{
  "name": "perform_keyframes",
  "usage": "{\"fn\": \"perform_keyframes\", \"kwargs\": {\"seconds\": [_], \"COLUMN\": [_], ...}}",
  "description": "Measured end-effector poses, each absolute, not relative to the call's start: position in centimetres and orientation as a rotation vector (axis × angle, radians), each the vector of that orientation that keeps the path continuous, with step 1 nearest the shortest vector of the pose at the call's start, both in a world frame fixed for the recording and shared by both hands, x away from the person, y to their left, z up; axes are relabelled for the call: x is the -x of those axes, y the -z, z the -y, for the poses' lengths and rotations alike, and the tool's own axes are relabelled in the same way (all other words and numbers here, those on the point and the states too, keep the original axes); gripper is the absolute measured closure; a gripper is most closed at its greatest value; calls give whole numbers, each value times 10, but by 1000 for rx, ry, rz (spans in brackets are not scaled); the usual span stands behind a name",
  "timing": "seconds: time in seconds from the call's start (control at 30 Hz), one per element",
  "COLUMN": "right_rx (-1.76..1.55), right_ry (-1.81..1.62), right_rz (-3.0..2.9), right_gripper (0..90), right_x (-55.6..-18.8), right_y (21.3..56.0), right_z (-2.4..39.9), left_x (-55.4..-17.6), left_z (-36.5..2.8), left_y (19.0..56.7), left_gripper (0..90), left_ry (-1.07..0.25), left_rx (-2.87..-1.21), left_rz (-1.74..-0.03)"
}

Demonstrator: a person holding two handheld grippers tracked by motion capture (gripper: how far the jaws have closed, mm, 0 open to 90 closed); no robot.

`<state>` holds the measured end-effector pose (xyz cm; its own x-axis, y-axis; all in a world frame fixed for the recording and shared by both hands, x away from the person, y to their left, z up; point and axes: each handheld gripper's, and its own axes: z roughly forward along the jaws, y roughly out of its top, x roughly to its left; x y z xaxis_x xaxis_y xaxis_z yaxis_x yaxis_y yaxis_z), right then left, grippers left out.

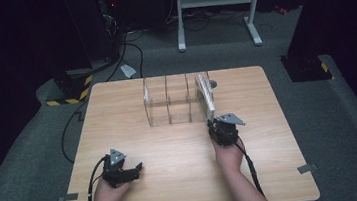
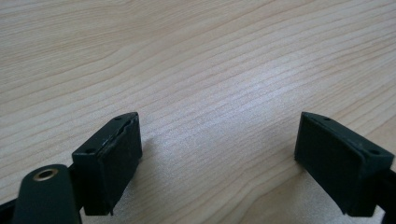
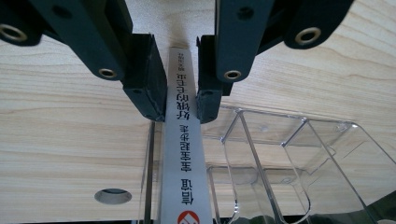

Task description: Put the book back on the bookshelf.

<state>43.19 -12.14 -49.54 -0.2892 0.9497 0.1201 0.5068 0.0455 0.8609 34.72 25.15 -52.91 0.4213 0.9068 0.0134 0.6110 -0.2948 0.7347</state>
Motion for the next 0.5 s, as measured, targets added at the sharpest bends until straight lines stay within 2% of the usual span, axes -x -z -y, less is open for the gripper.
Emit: {"fn": "perform_keyframes", "kwargs": {"seconds": [0.5], "right_rx": [-1515], "right_ry": [-1177], "right_rz": [-1789], "right_gripper": [729], "right_x": [-436], "right_y": [496], "right_z": [114], "left_x": [-347], "left_z": [-252], "left_y": [529], "left_gripper": [149], "left_ry": [-576], "left_rx": [-2019], "left_rz": [-1278]}}
